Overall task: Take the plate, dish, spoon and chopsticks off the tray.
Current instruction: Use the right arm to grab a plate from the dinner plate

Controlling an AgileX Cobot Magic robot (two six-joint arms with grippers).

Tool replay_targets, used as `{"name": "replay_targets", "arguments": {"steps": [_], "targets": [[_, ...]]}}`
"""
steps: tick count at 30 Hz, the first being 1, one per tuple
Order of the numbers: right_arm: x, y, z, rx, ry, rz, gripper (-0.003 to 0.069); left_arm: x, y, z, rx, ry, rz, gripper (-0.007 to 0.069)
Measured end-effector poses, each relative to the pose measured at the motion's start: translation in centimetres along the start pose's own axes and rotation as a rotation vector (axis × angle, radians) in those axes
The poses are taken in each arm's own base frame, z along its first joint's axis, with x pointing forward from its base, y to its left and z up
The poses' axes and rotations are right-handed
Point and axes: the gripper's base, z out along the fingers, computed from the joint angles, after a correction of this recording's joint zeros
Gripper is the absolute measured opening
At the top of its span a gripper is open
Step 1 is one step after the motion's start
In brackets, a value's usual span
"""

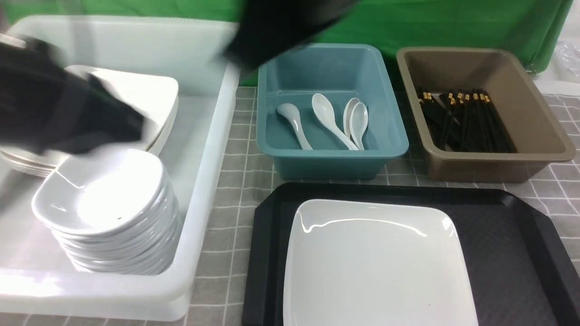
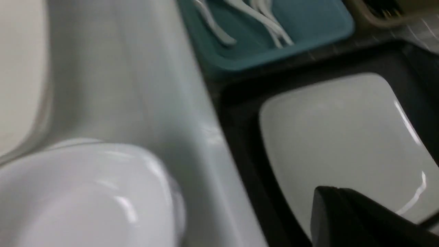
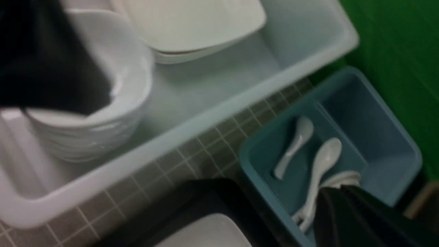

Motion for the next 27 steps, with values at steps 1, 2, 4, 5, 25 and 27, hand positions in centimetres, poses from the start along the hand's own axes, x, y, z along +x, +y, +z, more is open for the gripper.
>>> {"name": "replay_targets", "arguments": {"steps": [1, 2, 4, 5, 25, 27], "targets": [[1.1, -1.3, -1.2, 0.008, 0.005, 0.035, 0.002, 0.1, -1.1, 1.0, 0.031, 0.041, 0.032, 0.0001], [2.6, -2.7, -1.8, 0.019, 0.031, 0.081, 0.0019, 0.3, -2.2, 2.0, 0.054, 0.08, 0.062, 0.0001], [7.0, -5.3, -2.1, 0.064, 0.132, 0.19, 0.0019, 0.8, -4.3, 4.0, 0.08, 0.154, 0.116, 0.0001], [7.4, -5.5, -2.2, 0.068, 0.142, 0.202, 0.0019, 1.0, -4.6, 4.4, 0.083, 0.168, 0.125, 0.0001], [34.4, -0.3, 9.8, -0.107, 0.485, 1.083, 0.0521, 1.9, -6.1, 9.0, -0.046, 0.276, 0.184, 0.0001], [34.5, -0.3, 10.5, -0.117, 0.488, 1.099, 0.0528, 1.9, -6.0, 8.9, -0.057, 0.277, 0.187, 0.0001]]}}
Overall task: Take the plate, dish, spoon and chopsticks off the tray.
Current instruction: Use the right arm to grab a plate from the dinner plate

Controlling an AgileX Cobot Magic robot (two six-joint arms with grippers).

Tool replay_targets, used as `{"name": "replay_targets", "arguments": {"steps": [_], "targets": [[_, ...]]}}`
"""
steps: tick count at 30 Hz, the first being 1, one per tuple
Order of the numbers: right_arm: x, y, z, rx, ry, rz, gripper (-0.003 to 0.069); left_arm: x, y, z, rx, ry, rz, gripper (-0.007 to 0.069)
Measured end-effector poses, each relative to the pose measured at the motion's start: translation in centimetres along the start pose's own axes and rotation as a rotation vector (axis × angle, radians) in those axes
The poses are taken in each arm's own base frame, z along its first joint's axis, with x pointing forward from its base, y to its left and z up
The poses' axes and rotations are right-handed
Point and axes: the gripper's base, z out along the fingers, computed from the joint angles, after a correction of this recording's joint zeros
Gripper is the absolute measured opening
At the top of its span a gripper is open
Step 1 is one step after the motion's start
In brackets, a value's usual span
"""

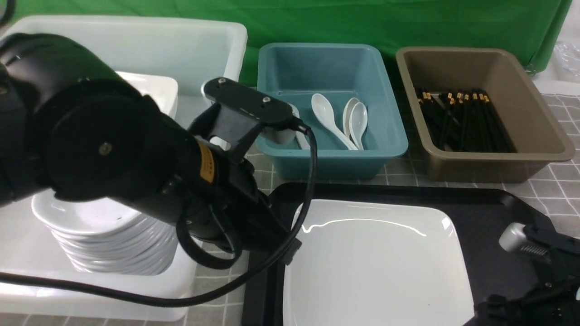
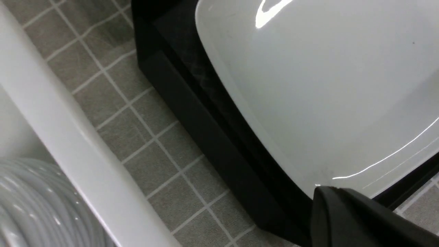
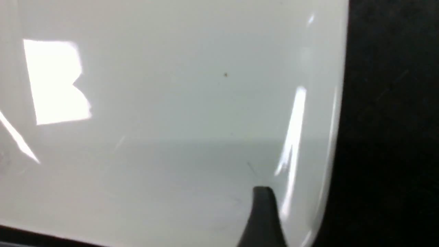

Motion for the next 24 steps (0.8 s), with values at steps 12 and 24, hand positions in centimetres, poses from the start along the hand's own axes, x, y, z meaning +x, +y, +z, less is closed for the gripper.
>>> {"name": "replay_targets", "arguments": {"steps": [12, 24], "targets": [[-0.7, 1.0, 3.1, -0.02, 0.032, 0.012, 0.0197, 0.0, 0.1, 0.0, -0.013, 0.005, 0.022, 0.0001], [-1.2, 2.8, -2.1, -0.123, -0.153, -0.064, 0.0083, -0.1, 0.4, 0.0, -0.042, -0.007, 0.046, 0.0001]]}}
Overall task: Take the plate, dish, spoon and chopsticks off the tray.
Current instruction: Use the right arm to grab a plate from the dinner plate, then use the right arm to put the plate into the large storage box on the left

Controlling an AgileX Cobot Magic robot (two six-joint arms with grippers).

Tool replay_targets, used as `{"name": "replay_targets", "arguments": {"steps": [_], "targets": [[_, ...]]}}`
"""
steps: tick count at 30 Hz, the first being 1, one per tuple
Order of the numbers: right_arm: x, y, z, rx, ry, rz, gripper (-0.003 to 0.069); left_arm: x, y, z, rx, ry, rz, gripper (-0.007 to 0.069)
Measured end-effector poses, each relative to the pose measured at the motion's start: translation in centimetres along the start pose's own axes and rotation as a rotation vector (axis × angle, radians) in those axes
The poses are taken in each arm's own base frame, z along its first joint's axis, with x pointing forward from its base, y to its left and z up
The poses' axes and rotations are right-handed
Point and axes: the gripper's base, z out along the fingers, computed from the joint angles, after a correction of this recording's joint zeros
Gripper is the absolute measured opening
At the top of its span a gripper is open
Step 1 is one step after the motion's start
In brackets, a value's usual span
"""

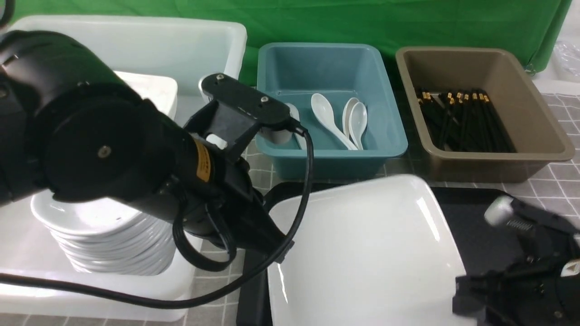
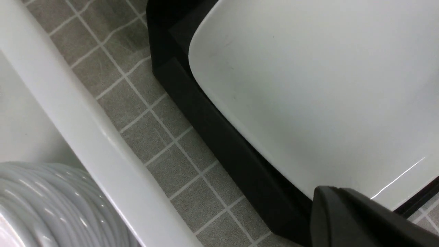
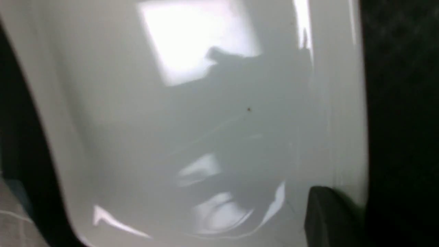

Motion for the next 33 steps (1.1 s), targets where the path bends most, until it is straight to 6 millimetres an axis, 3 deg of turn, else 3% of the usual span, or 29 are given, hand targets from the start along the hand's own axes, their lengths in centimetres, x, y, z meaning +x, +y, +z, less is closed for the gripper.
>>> {"name": "replay_targets", "arguments": {"steps": [4, 13, 17, 20, 22, 25, 27, 30, 32, 33], "targets": [[-1.2, 1.7, -3.8, -0.07, -0.157, -0.077, 0.0057, -0.2, 0.0, 0.0, 0.0, -0.027, 0.002, 0.0001], [-3.1, 4.1, -8.6, -0.142, -0.324, -0.161, 0.0058, -1.4, 0.6, -0.9, -0.004, -0.092, -0.039, 0.0001], [-5.7, 5.9, -11.1, -0.16, -0.424, -0.216, 0.0058, -3.4, 4.2, -4.8, -0.066, -0.225, -0.15, 0.0001], [-8.5, 7.6, -12.2, -0.18, -0.486, -0.23, 0.0058, -3.8, 7.8, -9.1, -0.149, -0.357, -0.235, 0.0001], [-9.5, 8.3, -12.3, -0.189, -0.498, -0.235, 0.0058, -3.6, 8.6, -10.1, -0.17, -0.383, -0.258, 0.0001], [-13.5, 11.7, -11.4, -0.236, -0.512, -0.277, 0.0058, -1.9, 11.8, -13.4, -0.282, -0.458, -0.369, 0.0001], [-14.3, 12.7, -11.1, -0.25, -0.512, -0.289, 0.0058, -1.3, 12.7, -14.0, -0.313, -0.461, -0.402, 0.0001], [-18.1, 17.6, -8.4, -0.324, -0.519, -0.339, 0.0058, 0.6, 15.5, -15.5, -0.408, -0.476, -0.528, 0.0001], [-19.6, 20.0, -6.5, -0.361, -0.522, -0.345, 0.0058, 1.3, 16.5, -15.9, -0.438, -0.479, -0.578, 0.0002], [-19.9, 20.2, -5.6, -0.359, -0.51, -0.343, 0.0058, 1.5, 16.7, -16.0, -0.442, -0.479, -0.586, 0.0002]]}}
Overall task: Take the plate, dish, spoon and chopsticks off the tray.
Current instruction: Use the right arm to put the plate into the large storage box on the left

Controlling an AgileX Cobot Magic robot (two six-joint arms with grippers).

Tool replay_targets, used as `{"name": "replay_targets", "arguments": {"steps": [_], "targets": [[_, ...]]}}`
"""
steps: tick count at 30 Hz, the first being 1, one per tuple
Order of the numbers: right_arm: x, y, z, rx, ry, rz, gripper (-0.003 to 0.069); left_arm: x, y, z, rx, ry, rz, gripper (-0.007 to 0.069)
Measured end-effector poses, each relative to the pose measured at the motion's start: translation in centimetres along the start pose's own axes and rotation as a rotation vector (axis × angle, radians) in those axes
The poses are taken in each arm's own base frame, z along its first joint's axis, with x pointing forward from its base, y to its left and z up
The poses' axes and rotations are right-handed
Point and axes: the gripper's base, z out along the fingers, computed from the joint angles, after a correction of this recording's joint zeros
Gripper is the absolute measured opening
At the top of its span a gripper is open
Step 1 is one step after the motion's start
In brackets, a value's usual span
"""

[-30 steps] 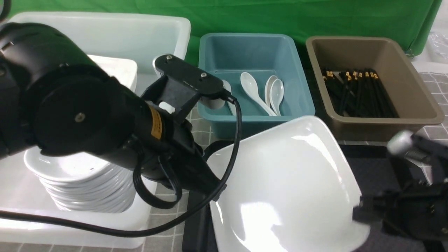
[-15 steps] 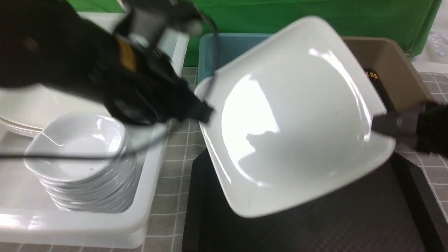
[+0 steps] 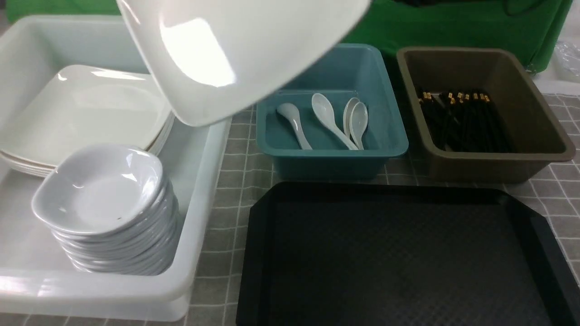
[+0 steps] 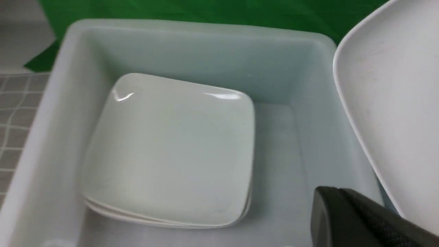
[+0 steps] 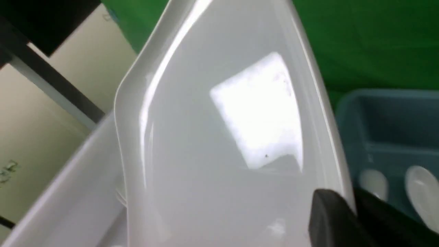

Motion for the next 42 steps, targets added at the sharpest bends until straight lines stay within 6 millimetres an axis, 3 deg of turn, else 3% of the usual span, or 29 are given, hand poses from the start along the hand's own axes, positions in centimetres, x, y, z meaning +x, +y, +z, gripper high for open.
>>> {"name": "replay_targets", "arguments": {"steps": [1, 2, 3, 5, 7, 8, 12, 15, 27, 42], "targets": [[-0.6, 1.0, 2.3, -0.034, -0.018, 0.008, 0.0058, 0.0, 0.9, 0.0, -0.019, 0.004, -0.024, 0.0002], [-0.7, 1.3, 3.0, -0.042, -0.019, 0.005, 0.0058, 0.0, 1.0, 0.0, -0.021, 0.005, -0.026, 0.0002], [-0.7, 2.0, 5.8, -0.069, -0.022, 0.031, 0.0058, 0.0, 1.7, -0.1, -0.032, 0.012, -0.046, 0.0002], [-0.5, 2.5, 8.1, -0.09, -0.028, 0.051, 0.0058, 0.1, 2.1, -0.1, -0.035, 0.016, -0.056, 0.0002], [0.2, 3.2, 11.9, -0.126, -0.046, 0.097, 0.0058, 0.1, 2.7, -0.2, -0.039, 0.019, -0.072, 0.0002], [0.3, 3.3, 12.2, -0.129, -0.048, 0.103, 0.0058, 0.1, 2.7, -0.2, -0.039, 0.02, -0.072, 0.0002], [2.2, 3.5, 17.1, -0.167, -0.095, 0.22, 0.0058, 0.1, 3.0, -0.2, -0.038, 0.022, -0.068, 0.0002], [3.8, 3.1, 19.2, -0.169, -0.115, 0.269, 0.0058, 0.1, 3.0, -0.2, -0.037, 0.022, -0.068, 0.0002], [8.7, 1.3, 23.3, -0.126, -0.053, 0.3, 0.0063, 0.1, 2.7, -0.2, -0.013, 0.024, -0.063, 0.0002], [10.1, 0.6, 24.4, -0.11, -0.04, 0.316, 0.0154, 0.1, 2.5, -0.2, 0.018, 0.021, -0.053, 0.0002]]}}
